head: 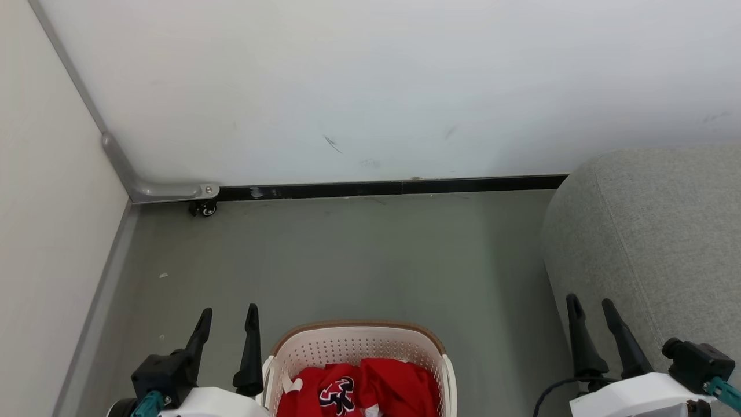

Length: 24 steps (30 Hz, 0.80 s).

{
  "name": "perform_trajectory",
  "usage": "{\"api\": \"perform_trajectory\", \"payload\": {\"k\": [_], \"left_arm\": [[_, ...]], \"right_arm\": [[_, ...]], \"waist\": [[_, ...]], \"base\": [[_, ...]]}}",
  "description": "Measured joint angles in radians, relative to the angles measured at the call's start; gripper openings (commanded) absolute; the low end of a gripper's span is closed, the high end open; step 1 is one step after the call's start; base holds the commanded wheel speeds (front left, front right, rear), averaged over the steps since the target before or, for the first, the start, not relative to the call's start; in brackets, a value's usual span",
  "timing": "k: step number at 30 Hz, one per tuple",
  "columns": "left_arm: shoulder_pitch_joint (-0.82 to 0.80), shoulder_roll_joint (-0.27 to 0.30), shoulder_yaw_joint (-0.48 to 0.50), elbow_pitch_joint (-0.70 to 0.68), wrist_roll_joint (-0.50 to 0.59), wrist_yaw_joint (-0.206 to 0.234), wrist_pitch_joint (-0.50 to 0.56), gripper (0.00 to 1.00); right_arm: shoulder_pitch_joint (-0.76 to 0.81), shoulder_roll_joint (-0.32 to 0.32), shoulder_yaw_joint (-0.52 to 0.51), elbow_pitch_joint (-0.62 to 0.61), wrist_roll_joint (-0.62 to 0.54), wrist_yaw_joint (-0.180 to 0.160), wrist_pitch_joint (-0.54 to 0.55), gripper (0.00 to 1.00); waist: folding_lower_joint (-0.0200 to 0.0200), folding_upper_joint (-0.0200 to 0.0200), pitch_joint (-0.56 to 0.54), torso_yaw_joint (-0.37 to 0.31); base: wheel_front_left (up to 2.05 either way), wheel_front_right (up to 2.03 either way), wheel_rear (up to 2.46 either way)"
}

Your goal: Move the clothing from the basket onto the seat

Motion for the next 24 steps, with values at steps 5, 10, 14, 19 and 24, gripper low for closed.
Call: {"api": "perform_trajectory", "payload": {"k": [5, 10, 14, 19, 24], "left_arm": [[0.000, 0.002, -0.012, 0.000, 0.057, 0.020, -0.016, 1.00], [0.011, 0.000, -0.016, 0.009, 0.104, 0.032, -0.030, 1.00], [0.020, 0.000, -0.018, 0.017, 0.135, 0.039, -0.038, 1.00], [0.020, 0.000, -0.024, 0.018, 0.191, 0.057, -0.052, 1.00], [0.020, -0.001, -0.031, 0.017, 0.240, 0.073, -0.066, 1.00]], "right_arm": [[0.000, 0.000, 0.008, 0.005, -0.052, 0.000, -0.005, 1.00], [0.000, 0.000, 0.014, 0.020, -0.102, 0.000, -0.015, 1.00], [0.000, 0.000, 0.016, 0.025, -0.131, 0.000, -0.022, 1.00], [0.000, 0.000, 0.019, 0.030, -0.186, 0.000, -0.030, 1.00], [0.000, 0.000, 0.023, 0.033, -0.239, 0.000, -0.042, 1.00]], "waist": [[-0.0002, 0.0000, -0.003, -0.002], [-0.0003, 0.0000, -0.006, -0.003], [-0.0004, 0.0000, -0.007, -0.004], [-0.0005, 0.0000, -0.009, -0.006], [-0.0005, 0.0000, -0.010, -0.007]], "base": [[0.00, 0.00, 0.00], [0.00, 0.00, 0.00], [0.00, 0.00, 0.00], [0.00, 0.00, 0.00], [0.00, 0.00, 0.00]]}}
